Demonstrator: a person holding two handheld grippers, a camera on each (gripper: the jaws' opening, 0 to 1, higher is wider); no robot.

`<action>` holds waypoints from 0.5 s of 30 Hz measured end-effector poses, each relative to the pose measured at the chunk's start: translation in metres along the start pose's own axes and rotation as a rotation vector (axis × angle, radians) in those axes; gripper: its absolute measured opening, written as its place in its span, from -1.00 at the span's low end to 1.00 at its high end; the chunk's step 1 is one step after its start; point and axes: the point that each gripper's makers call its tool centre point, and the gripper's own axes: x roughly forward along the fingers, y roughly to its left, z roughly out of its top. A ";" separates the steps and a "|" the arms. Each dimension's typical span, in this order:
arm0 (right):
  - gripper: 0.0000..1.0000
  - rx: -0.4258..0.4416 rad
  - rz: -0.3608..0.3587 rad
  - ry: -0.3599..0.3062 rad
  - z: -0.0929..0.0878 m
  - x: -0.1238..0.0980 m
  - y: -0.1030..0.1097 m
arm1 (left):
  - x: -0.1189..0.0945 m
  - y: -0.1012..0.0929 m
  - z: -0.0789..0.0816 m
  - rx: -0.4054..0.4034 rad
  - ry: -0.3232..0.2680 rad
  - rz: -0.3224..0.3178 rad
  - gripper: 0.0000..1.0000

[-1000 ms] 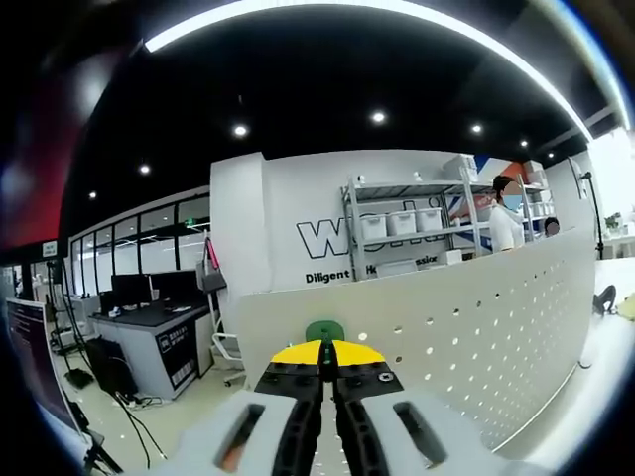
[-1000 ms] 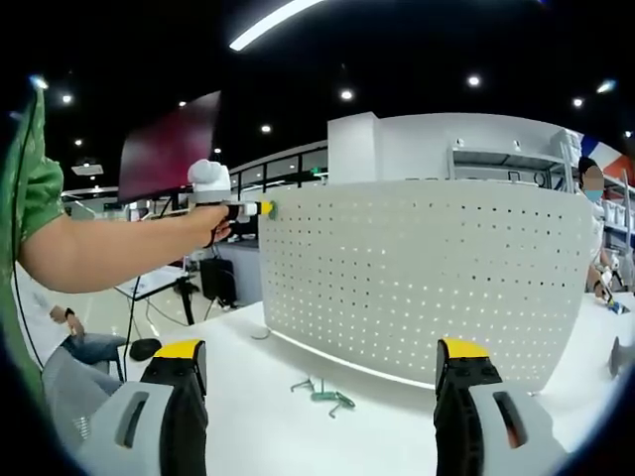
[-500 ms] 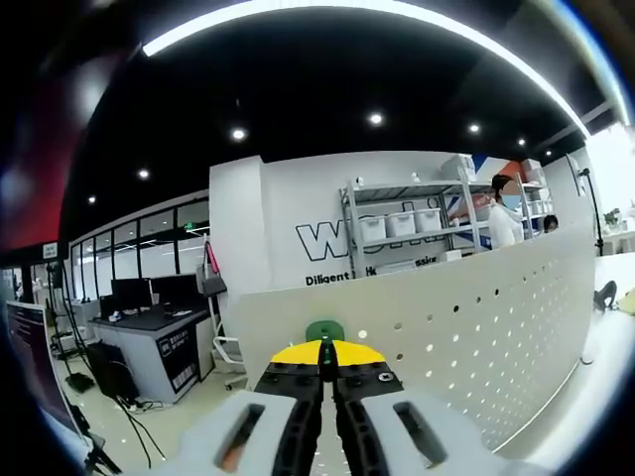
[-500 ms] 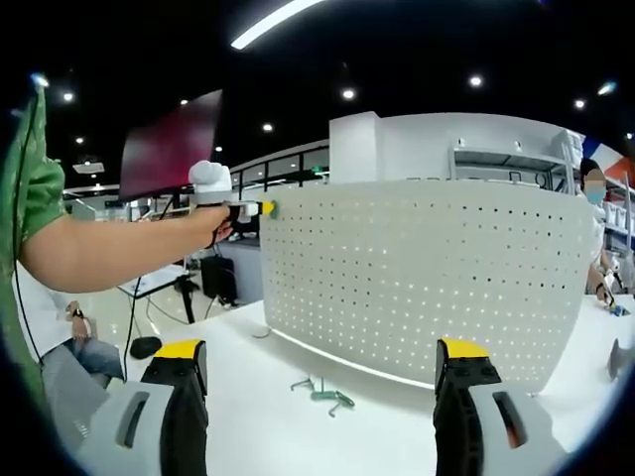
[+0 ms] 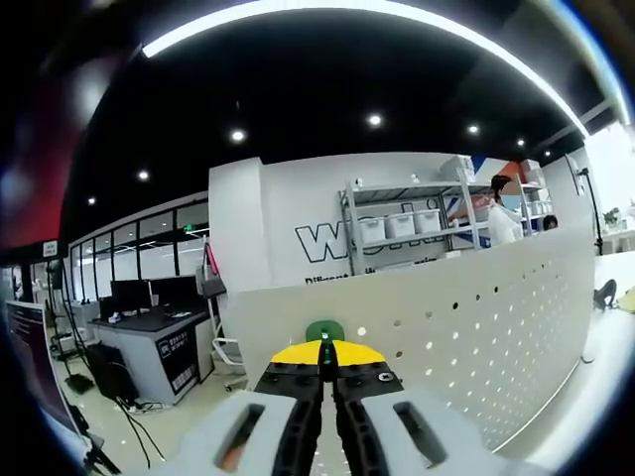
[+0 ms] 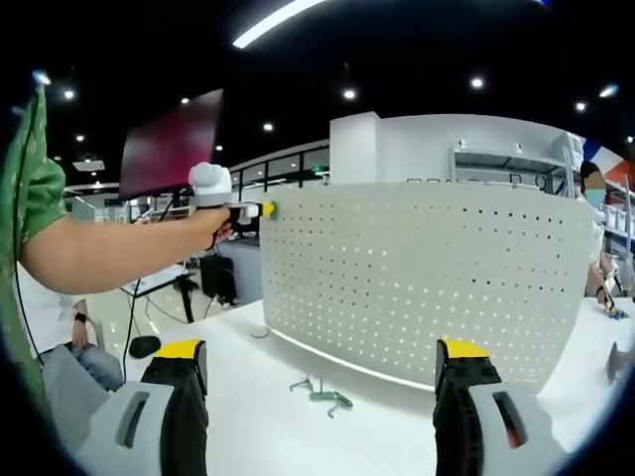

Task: Insert the hook assembly into the mounting plate slot until the hook locks in place.

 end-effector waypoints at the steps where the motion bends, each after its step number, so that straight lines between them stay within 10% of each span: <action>1: 0.95 -0.001 0.000 0.001 0.000 0.000 0.000 | 0.000 0.000 -0.001 -0.001 0.003 -0.001 -0.97; 15: 0.95 -0.001 -0.004 0.006 -0.001 -0.001 -0.001 | 0.002 0.000 -0.003 -0.003 -0.001 0.000 -0.96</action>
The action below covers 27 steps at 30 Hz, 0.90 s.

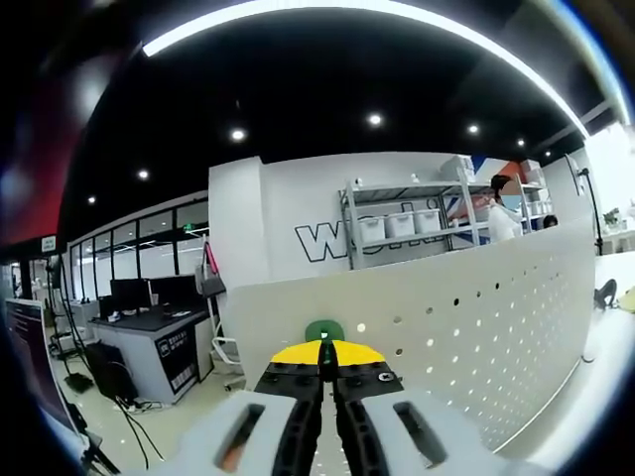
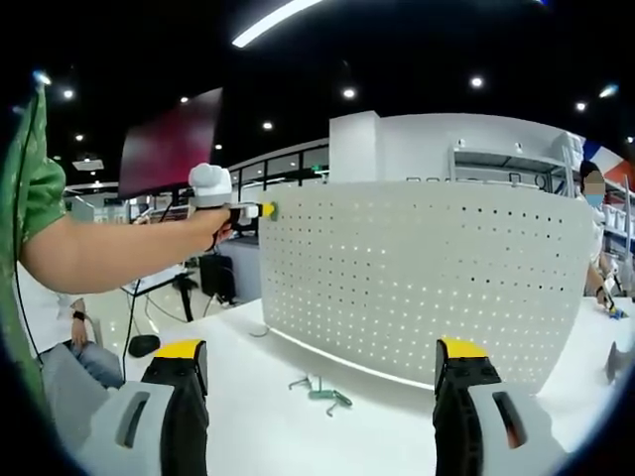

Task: Insert the hook assembly into the mounting plate slot until the hook locks in place.

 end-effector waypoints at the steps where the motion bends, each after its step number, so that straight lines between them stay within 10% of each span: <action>1: 0.95 0.000 0.000 0.000 0.000 0.000 0.000 | 0.000 0.000 0.000 0.001 -0.001 0.000 -0.96; 27: 0.92 0.000 -0.012 -0.002 0.003 0.001 -0.004 | 0.002 -0.004 0.002 0.127 -0.069 -0.038 -0.96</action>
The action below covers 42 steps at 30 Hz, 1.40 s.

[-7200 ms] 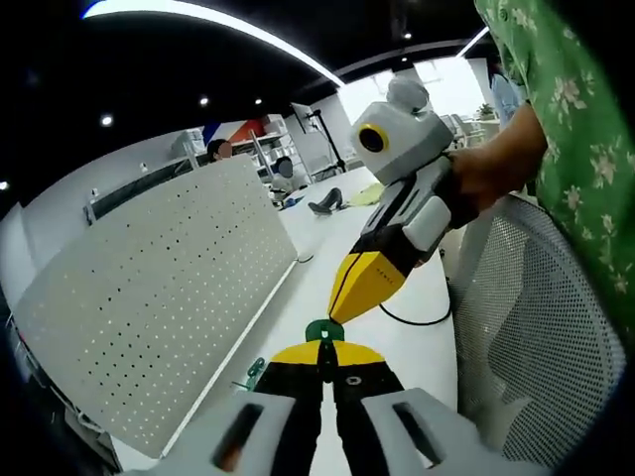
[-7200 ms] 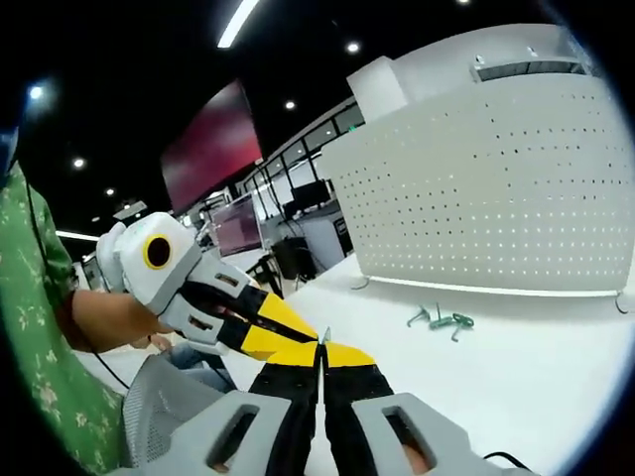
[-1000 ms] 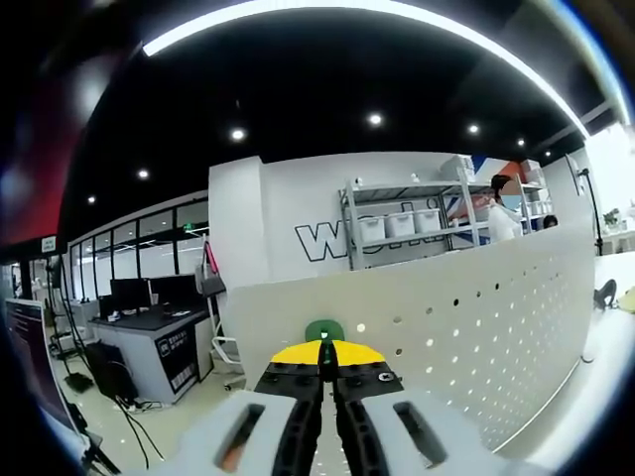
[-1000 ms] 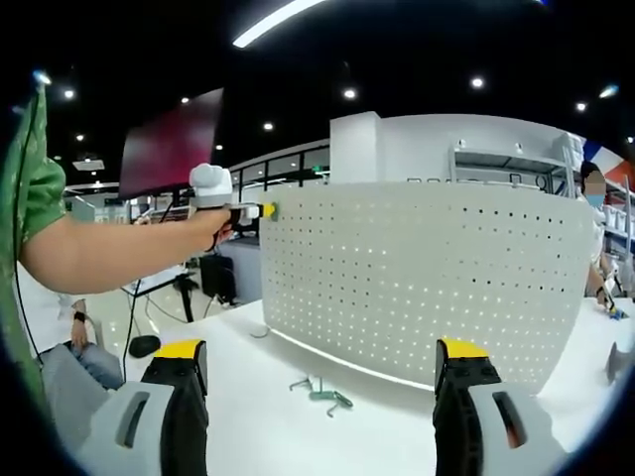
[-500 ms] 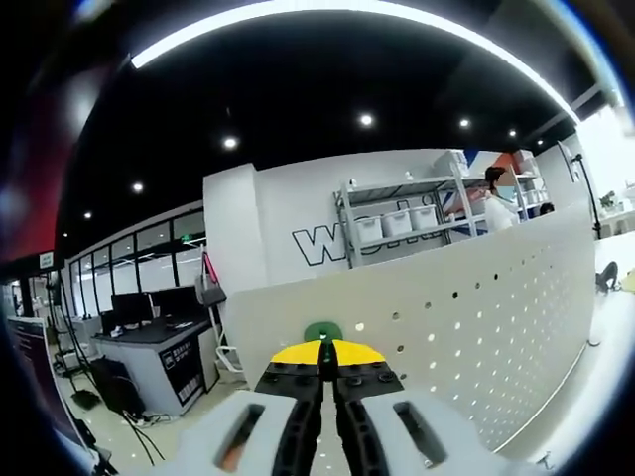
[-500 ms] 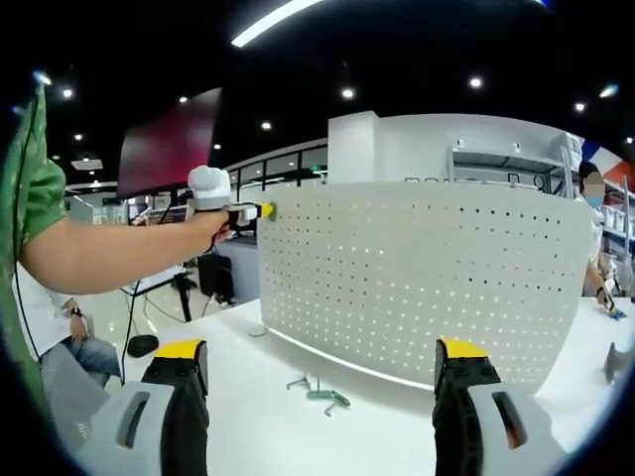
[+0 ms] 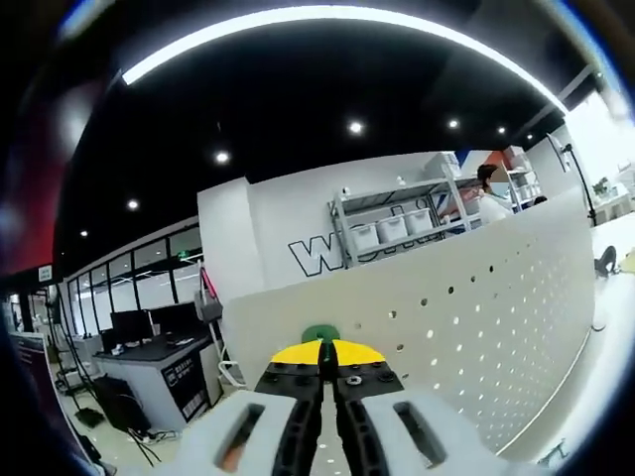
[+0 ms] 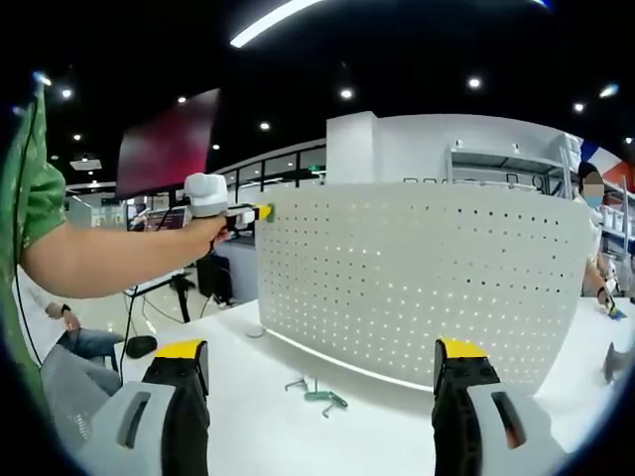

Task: Insert the hook assembly into the mounting plate slot until the hook locks in place.

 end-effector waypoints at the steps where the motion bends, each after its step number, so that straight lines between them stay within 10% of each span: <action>1: 0.92 0.000 -0.001 0.001 0.000 0.000 0.000 | 0.000 0.000 0.000 0.001 -0.004 -0.004 -0.96; 42: 0.88 0.019 0.000 0.007 0.000 0.002 0.001 | 0.003 -0.002 -0.010 -0.011 -0.001 -0.043 -0.73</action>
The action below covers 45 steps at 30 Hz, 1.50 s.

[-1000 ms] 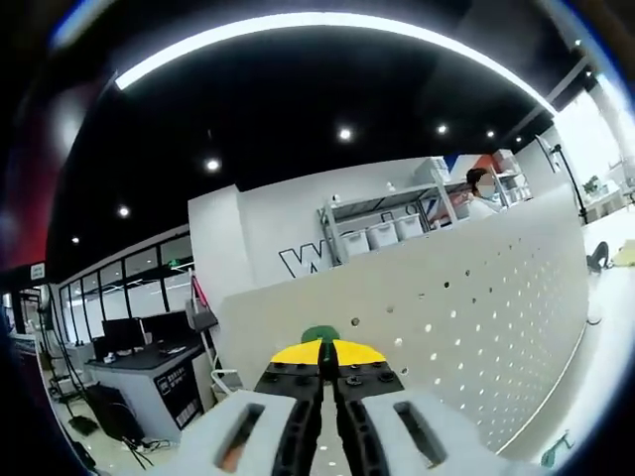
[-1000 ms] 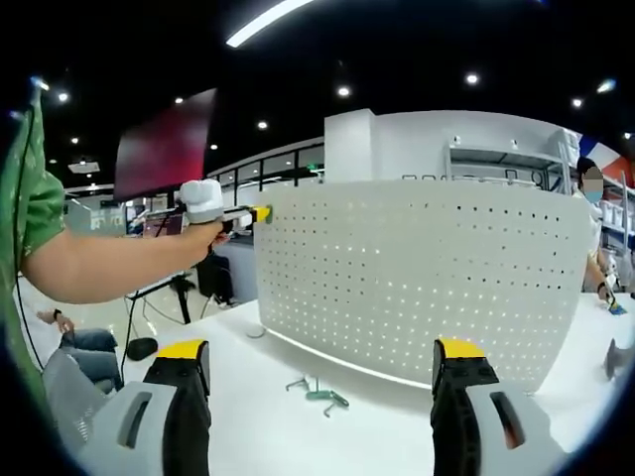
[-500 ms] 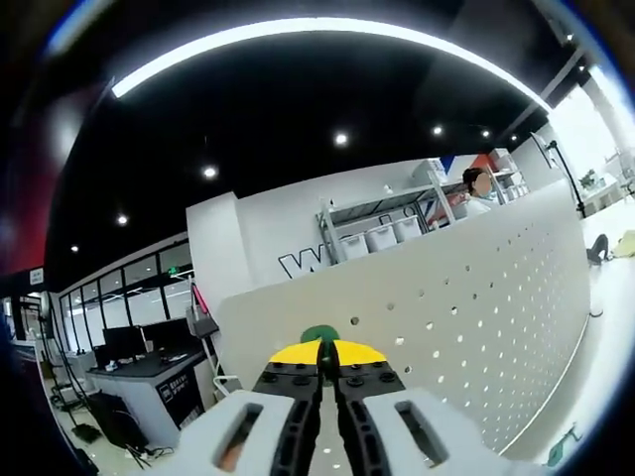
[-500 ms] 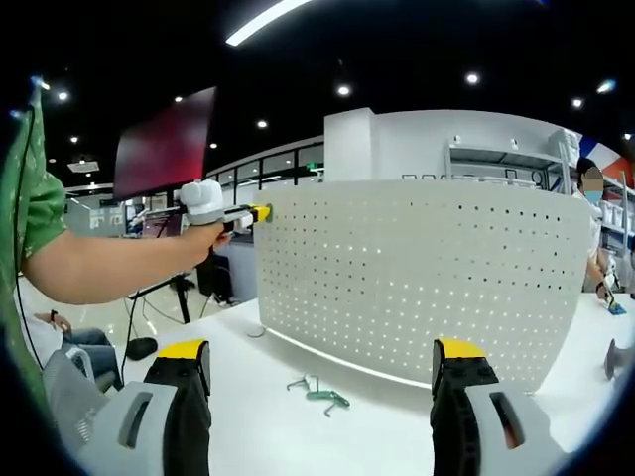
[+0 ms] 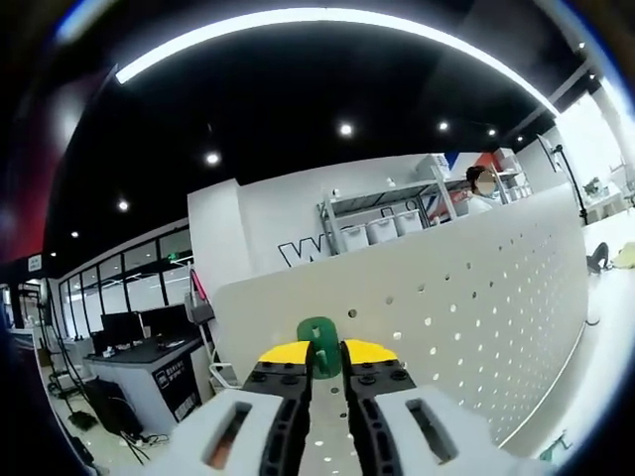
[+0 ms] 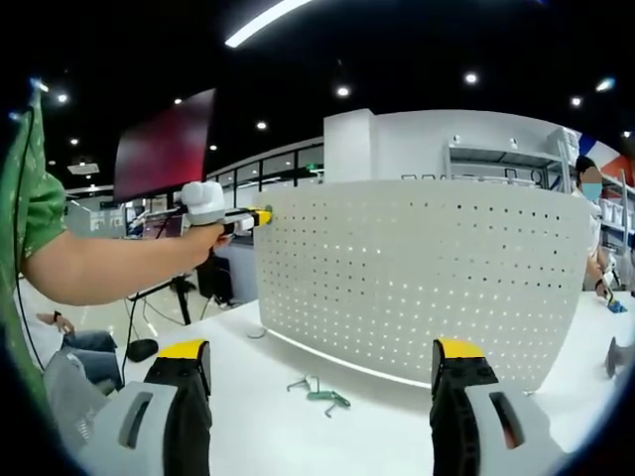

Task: Insert the hook assembly into the mounting plate slot until the hook locks in place.

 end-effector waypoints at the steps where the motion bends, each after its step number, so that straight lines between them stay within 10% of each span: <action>1: 0.88 0.000 0.001 0.000 0.000 0.000 0.000 | 0.000 0.000 0.000 -0.003 0.002 0.002 -0.69; 45: 0.88 0.000 0.028 -0.038 0.008 -0.007 0.014 | -0.045 -0.022 -0.005 -0.027 0.059 -0.085 -0.27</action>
